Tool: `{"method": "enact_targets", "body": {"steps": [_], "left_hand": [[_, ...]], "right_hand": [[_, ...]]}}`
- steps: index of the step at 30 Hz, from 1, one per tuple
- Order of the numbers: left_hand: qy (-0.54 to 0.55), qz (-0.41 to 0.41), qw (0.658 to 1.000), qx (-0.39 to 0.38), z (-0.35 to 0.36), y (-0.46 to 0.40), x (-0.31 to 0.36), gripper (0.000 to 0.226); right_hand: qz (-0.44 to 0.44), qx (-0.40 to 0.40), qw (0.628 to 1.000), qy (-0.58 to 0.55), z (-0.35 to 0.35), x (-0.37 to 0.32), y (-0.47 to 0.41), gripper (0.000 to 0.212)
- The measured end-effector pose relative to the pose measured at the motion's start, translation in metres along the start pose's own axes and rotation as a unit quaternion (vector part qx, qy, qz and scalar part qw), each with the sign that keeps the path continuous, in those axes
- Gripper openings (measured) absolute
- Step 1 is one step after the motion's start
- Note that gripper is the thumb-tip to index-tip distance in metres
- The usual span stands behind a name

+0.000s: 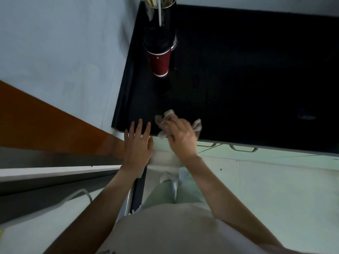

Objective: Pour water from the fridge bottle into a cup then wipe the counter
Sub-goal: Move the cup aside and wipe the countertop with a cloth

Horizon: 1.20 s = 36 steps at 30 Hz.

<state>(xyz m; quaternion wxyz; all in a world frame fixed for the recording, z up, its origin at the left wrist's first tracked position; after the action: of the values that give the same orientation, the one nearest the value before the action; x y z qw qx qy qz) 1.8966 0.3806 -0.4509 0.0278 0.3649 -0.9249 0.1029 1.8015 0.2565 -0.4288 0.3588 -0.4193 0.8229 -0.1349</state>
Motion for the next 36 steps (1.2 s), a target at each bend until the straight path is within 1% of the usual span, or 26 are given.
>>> {"method": "enact_targets", "body": {"steps": [2,3,6,8,10,12,14,16,18,20,23,25,28,29,31,34,36], "left_hand": [[-0.003,0.0,1.0,-0.001,0.001,0.0,-0.001,0.052],[-0.004,0.0,1.0,-0.001,0.001,0.0,-0.001,0.053],[0.006,0.01,1.0,0.01,-0.003,-0.002,0.002,0.053],[0.023,0.024,0.999,0.021,-0.006,-0.005,0.011,0.049],[0.041,0.042,0.998,0.025,-0.008,-0.012,0.025,0.046],[0.057,0.067,0.996,0.011,-0.006,-0.017,0.047,0.049],[0.066,0.098,0.993,-0.003,-0.003,-0.021,0.072,0.051],[0.078,0.125,0.989,-0.014,0.002,-0.024,0.096,0.05],[0.085,0.148,0.985,-0.028,0.006,-0.025,0.118,0.051],[0.088,0.171,0.98,-0.038,0.011,-0.026,0.134,0.052],[0.092,0.191,0.976,-0.047,0.017,-0.023,0.148,0.048],[0.085,0.197,0.975,-0.058,0.022,-0.02,0.153,0.046],[0.073,0.204,0.975,-0.056,0.026,-0.016,0.149,0.046],[0.071,0.21,0.973,-0.057,0.027,-0.016,0.148,0.048],[0.072,0.218,0.971,-0.06,0.028,-0.016,0.148,0.05],[0.071,0.218,0.972,-0.053,0.027,-0.018,0.148,0.05],[0.073,0.214,0.973,-0.049,0.027,-0.017,0.15,0.05]], "right_hand": [[-0.019,-0.019,0.999,-0.02,0.009,-0.018,0.004,0.027],[-0.023,-0.029,0.999,-0.025,0.01,-0.016,0.004,0.027],[-0.011,-0.026,1.0,0.003,-0.006,0.019,0.001,0.032],[0.033,0.001,0.998,0.045,-0.031,0.059,-0.003,0.034],[0.092,0.036,0.991,0.095,-0.065,0.11,0.0,0.032],[0.156,0.062,0.977,0.134,-0.101,0.156,0.007,0.03],[0.208,0.069,0.962,0.161,-0.122,0.184,0.014,0.031],[0.23,0.06,0.956,0.171,-0.124,0.191,0.015,0.033],[0.226,0.06,0.959,0.162,-0.118,0.182,0.012,0.033],[0.207,0.053,0.966,0.143,-0.107,0.161,0.011,0.035],[0.158,0.022,0.981,0.113,-0.091,0.118,0.018,0.037],[0.145,0.012,0.985,0.097,-0.09,0.11,0.023,0.036],[0.134,0.008,0.986,0.1,-0.103,0.126,0.03,0.036],[0.143,0.016,0.983,0.112,-0.113,0.14,0.033,0.036],[0.184,0.046,0.971,0.147,-0.143,0.177,0.038,0.037],[0.278,0.086,0.941,0.175,-0.189,0.238,0.044,0.037],[0.297,0.093,0.931,0.188,-0.201,0.256,0.041,0.034]]}}
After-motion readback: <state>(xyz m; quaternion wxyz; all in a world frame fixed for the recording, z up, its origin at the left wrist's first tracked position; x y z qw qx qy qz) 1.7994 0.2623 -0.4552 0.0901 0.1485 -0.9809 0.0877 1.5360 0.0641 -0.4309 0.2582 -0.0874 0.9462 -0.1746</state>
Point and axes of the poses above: each hand's wrist, its own y-axis away from the middle knuckle, its own z-axis out of the palm, x = y × z, the point moved 6 cm from there along -y, towards the middle knuckle, and after that the axes turned 15 degrees about x, right-handed, at the moved point
